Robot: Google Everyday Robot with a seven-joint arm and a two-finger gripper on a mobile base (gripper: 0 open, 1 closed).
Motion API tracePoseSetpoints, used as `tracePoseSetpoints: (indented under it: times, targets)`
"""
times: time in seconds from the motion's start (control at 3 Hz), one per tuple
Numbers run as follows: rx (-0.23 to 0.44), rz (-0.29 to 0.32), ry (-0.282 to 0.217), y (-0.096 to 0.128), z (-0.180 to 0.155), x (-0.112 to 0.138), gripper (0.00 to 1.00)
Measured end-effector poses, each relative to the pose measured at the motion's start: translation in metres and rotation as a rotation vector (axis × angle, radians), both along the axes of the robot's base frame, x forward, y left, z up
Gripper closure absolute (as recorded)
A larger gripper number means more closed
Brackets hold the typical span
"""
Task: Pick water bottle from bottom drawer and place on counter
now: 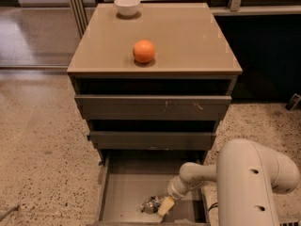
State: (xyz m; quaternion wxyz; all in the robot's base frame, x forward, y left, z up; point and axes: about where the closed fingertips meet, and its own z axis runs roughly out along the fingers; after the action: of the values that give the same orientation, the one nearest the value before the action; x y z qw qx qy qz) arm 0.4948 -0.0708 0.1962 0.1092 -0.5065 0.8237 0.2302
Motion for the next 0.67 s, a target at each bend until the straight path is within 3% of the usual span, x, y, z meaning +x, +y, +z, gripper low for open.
tracePoseSetpoints:
  times: [0.33,0.67]
  targets:
    - [0.016,-0.030,0.058,0.0056,-0.0365,-0.0009,0.00]
    - [0.016,-0.030,0.058,0.0056,-0.0365,-0.0009,0.00]
